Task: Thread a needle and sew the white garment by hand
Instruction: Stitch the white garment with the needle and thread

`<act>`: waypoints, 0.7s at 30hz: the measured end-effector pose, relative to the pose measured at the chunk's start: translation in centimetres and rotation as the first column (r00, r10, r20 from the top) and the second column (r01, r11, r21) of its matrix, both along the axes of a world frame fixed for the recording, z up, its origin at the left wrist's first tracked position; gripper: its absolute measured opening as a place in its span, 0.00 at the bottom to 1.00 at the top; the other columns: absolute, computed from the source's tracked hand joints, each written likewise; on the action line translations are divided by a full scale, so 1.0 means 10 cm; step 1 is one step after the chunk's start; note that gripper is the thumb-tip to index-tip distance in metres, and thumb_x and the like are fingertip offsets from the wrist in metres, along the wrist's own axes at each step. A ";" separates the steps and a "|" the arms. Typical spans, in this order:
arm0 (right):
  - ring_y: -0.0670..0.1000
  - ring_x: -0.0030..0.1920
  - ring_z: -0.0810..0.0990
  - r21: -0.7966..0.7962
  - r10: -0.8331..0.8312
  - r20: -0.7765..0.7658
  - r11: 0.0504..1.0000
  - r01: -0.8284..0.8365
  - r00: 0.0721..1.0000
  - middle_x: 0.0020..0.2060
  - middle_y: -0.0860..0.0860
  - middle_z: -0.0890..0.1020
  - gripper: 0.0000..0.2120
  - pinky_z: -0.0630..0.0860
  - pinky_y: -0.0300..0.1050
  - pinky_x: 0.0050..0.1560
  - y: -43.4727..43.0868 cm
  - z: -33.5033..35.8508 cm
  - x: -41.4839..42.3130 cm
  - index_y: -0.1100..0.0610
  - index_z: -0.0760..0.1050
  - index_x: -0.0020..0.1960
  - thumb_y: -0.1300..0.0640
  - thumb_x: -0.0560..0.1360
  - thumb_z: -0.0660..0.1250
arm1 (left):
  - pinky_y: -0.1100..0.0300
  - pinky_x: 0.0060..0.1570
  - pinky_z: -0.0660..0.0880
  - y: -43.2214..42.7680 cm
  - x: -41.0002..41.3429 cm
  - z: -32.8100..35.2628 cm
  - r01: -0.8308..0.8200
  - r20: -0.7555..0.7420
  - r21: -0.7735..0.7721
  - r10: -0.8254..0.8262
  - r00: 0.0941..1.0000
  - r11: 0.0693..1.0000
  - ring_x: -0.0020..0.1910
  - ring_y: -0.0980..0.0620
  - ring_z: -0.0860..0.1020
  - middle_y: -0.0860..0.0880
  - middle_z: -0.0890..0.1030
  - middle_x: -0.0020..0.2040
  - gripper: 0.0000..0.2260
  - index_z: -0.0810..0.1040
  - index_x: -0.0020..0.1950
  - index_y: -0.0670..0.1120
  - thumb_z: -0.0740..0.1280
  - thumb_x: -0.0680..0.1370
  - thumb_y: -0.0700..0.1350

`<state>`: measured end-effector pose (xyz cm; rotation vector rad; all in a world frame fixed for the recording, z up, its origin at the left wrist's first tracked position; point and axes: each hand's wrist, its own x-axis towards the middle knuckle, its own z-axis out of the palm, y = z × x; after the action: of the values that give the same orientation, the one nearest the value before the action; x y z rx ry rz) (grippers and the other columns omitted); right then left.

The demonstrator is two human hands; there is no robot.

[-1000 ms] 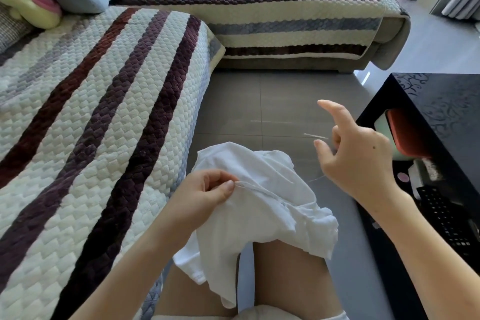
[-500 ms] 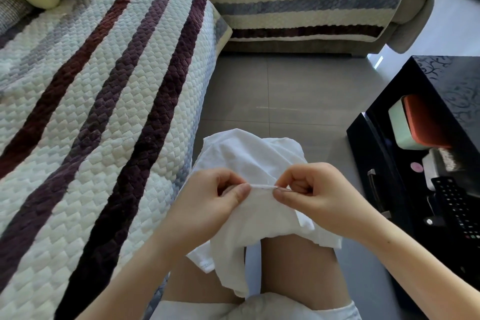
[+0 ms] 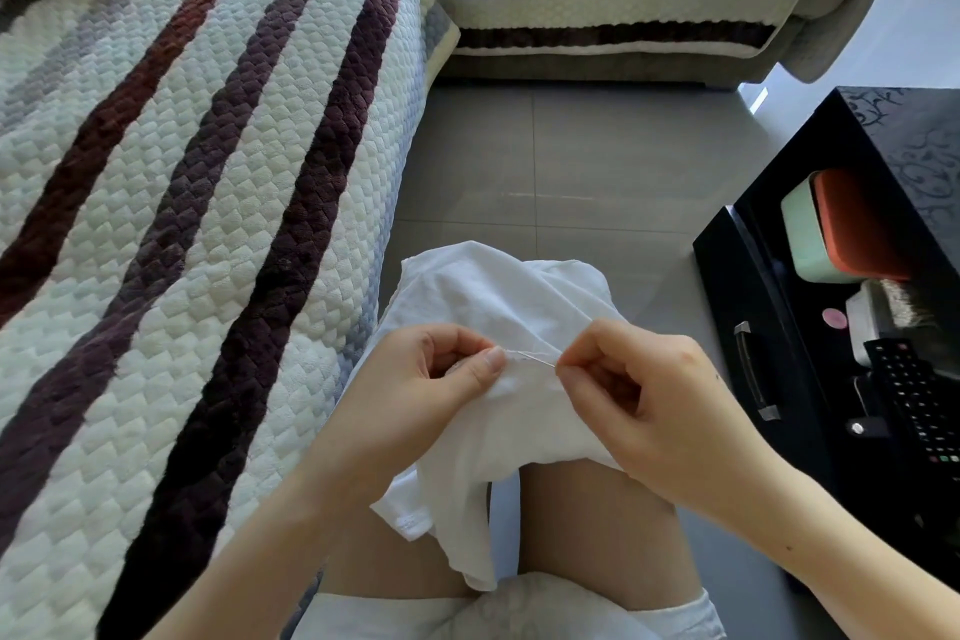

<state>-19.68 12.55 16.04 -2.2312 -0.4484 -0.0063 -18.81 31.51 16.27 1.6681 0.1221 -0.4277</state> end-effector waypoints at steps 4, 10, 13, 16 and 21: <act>0.47 0.25 0.67 0.000 -0.012 0.015 1.000 0.012 1.000 0.23 0.48 0.71 0.05 0.62 0.33 0.28 -0.01 -0.01 -0.01 0.55 0.74 0.36 0.61 0.71 0.64 | 0.71 0.38 0.73 0.00 0.01 0.01 -0.007 0.003 -0.003 0.007 1.000 1.000 0.36 0.60 0.78 0.53 0.82 0.35 0.06 0.82 0.38 0.48 0.69 0.75 0.42; 0.45 0.25 0.66 -0.015 0.002 0.015 1.000 -0.002 1.000 0.22 0.47 0.71 0.05 0.61 0.31 0.28 0.01 -0.01 0.00 0.56 0.75 0.36 0.61 0.70 0.64 | 0.71 0.38 0.73 0.00 0.00 0.02 -0.001 0.008 -0.011 0.001 1.000 1.000 0.36 0.61 0.78 0.53 0.82 0.34 0.05 0.82 0.40 0.46 0.68 0.75 0.42; 0.46 0.24 0.65 -0.011 0.000 0.013 1.000 0.000 1.000 0.22 0.48 0.71 0.05 0.61 0.32 0.28 0.01 -0.01 0.00 0.56 0.74 0.36 0.61 0.70 0.64 | 0.71 0.38 0.73 0.00 0.01 0.01 -0.005 0.007 -0.009 0.005 1.000 1.000 0.36 0.61 0.78 0.54 0.82 0.34 0.05 0.82 0.40 0.46 0.68 0.75 0.41; 0.46 0.25 0.66 -0.023 -0.001 0.013 1.000 0.001 1.000 0.22 0.48 0.71 0.05 0.61 0.33 0.28 0.01 -0.01 0.00 0.56 0.74 0.36 0.61 0.70 0.64 | 0.70 0.39 0.73 0.01 0.00 0.02 -0.001 0.010 -0.006 0.001 1.000 1.000 0.37 0.60 0.78 0.53 0.82 0.35 0.05 0.82 0.41 0.46 0.68 0.75 0.41; 0.46 0.25 0.66 -0.042 0.007 0.019 0.999 -0.006 1.000 0.22 0.48 0.71 0.05 0.61 0.32 0.27 0.01 0.00 0.01 0.55 0.74 0.36 0.62 0.70 0.64 | 0.71 0.39 0.73 0.01 0.00 0.02 0.009 0.026 0.009 -0.009 1.000 1.000 0.37 0.60 0.78 0.54 0.83 0.35 0.05 0.82 0.41 0.45 0.68 0.76 0.41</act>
<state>-19.59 12.66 16.00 -2.2727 -0.4704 -0.0153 -18.83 31.60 16.51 1.6827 0.0968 -0.4126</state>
